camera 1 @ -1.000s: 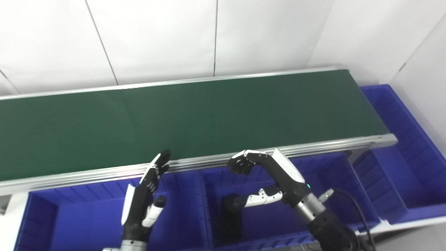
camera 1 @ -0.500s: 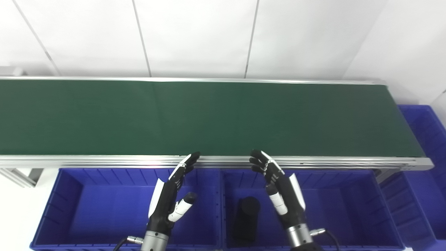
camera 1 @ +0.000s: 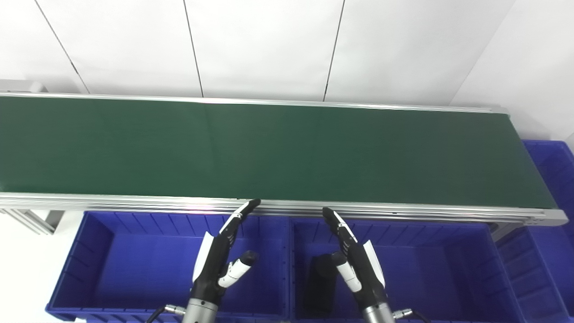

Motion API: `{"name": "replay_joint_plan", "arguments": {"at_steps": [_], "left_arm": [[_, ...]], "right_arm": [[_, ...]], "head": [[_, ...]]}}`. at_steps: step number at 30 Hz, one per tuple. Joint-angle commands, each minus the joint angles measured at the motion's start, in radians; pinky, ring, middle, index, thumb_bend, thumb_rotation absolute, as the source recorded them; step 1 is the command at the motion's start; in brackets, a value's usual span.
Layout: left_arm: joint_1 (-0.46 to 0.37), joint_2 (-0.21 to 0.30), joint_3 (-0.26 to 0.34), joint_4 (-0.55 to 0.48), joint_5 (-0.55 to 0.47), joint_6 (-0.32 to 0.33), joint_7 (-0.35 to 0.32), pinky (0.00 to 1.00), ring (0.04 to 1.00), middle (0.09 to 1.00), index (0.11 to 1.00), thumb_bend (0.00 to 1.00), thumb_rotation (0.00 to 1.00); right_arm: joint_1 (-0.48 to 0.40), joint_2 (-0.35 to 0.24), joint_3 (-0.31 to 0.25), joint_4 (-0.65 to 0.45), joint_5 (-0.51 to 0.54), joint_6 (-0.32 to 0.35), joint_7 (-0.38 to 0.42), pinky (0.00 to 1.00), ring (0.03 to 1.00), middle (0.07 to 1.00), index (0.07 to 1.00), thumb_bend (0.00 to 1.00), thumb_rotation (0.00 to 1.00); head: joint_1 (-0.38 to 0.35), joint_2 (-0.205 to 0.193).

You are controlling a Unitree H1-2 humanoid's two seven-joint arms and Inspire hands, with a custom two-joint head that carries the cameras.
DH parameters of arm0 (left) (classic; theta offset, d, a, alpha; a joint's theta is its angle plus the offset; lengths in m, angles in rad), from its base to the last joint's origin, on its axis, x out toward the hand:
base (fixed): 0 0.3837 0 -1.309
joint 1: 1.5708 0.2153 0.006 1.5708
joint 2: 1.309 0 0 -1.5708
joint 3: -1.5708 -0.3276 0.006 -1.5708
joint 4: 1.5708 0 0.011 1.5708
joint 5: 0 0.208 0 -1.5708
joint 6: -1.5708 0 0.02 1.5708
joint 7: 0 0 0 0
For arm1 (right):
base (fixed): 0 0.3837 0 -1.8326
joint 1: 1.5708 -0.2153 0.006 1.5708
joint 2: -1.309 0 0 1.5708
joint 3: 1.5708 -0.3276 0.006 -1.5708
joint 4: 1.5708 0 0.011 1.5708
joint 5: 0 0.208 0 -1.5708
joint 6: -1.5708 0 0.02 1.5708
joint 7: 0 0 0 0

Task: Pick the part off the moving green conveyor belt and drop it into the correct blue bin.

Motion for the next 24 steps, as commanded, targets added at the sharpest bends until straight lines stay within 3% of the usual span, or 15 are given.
{"name": "replay_joint_plan", "arguments": {"at_steps": [1, 15, 24], "left_arm": [[-0.016, 0.01, -0.006, -0.012, 0.012, -0.034, 0.031, 0.92, 0.912, 0.9, 0.856, 0.81, 0.94], [-0.027, 0.03, -0.04, 0.005, -0.003, -0.034, 0.055, 0.91, 0.914, 0.9, 0.848, 0.83, 0.93], [-0.031, 0.032, -0.048, 0.013, -0.005, -0.034, 0.064, 0.92, 0.914, 0.9, 0.849, 0.82, 0.94]], "right_arm": [[-0.021, -0.001, 0.018, -0.012, 0.0, -0.05, -0.03, 0.95, 0.955, 0.948, 0.943, 0.81, 1.0], [-0.043, -0.02, 0.107, -0.034, -0.02, -0.05, -0.193, 0.93, 0.947, 0.944, 0.93, 0.82, 1.0], [-0.056, -0.027, 0.166, -0.071, 0.001, -0.05, -0.199, 0.88, 0.902, 0.9, 0.904, 0.84, 0.98]], "head": [[-0.003, -0.004], [-0.02, -0.016], [-0.018, -0.025]]}}
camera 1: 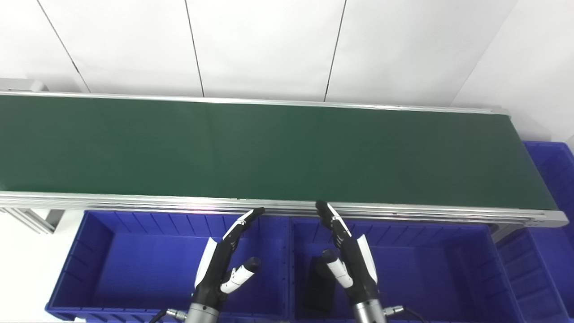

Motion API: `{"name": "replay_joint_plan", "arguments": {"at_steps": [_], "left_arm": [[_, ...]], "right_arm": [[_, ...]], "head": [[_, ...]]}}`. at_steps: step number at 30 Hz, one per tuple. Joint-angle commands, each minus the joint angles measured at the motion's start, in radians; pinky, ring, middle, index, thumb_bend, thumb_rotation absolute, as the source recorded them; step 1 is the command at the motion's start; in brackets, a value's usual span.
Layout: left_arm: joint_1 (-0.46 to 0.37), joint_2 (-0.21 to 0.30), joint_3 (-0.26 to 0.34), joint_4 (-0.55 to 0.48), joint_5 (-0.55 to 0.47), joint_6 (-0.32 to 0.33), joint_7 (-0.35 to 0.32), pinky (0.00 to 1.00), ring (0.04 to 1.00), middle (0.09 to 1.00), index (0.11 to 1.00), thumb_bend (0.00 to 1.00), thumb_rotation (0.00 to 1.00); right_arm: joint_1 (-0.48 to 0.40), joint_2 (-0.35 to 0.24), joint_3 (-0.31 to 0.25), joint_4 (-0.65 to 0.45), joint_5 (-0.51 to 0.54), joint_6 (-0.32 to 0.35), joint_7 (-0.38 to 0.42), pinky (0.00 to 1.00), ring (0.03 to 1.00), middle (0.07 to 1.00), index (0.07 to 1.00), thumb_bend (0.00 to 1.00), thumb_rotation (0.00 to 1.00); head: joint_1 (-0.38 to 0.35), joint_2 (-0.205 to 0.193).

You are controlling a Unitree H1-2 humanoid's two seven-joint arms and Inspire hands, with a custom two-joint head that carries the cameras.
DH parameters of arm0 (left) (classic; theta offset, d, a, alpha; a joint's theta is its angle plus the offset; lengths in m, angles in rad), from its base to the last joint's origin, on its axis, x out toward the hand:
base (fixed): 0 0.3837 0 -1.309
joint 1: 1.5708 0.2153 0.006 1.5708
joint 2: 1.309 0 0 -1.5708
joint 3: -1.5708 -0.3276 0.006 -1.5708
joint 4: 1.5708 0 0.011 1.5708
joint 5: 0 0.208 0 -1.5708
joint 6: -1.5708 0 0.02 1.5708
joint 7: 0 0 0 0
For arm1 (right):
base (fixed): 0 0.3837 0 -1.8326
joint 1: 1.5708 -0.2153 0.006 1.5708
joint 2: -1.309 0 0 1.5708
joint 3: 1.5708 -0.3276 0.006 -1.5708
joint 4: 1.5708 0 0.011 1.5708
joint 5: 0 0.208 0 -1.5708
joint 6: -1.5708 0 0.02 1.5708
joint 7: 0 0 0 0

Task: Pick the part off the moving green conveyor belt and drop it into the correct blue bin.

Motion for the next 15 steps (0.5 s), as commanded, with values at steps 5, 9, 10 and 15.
{"name": "replay_joint_plan", "arguments": {"at_steps": [5, 9, 10, 15], "left_arm": [[-0.016, 0.007, -0.001, -0.028, -0.007, -0.034, 0.015, 0.93, 0.92, 0.905, 0.854, 0.83, 0.94], [-0.016, 0.01, -0.002, -0.032, -0.002, -0.034, 0.015, 0.93, 0.92, 0.906, 0.854, 0.84, 0.93], [-0.017, 0.011, -0.003, -0.032, 0.0, -0.034, 0.016, 0.92, 0.919, 0.905, 0.854, 0.85, 0.94], [-0.017, 0.013, -0.006, -0.034, 0.004, -0.034, 0.019, 0.92, 0.918, 0.904, 0.849, 0.86, 0.93]], "right_arm": [[-0.021, 0.004, 0.008, -0.007, -0.006, -0.05, -0.046, 0.86, 0.883, 0.888, 0.888, 0.84, 0.97], [-0.018, 0.012, 0.002, 0.003, -0.017, -0.05, -0.095, 0.82, 0.836, 0.854, 0.862, 0.82, 0.96], [-0.018, 0.014, 0.002, 0.007, -0.02, -0.05, -0.107, 0.81, 0.819, 0.839, 0.853, 0.82, 0.96], [-0.019, 0.018, 0.01, 0.023, -0.033, -0.05, -0.167, 0.74, 0.755, 0.778, 0.788, 0.79, 0.96]], "head": [[0.003, 0.001], [0.004, 0.001], [0.004, 0.001], [0.005, 0.001]]}}
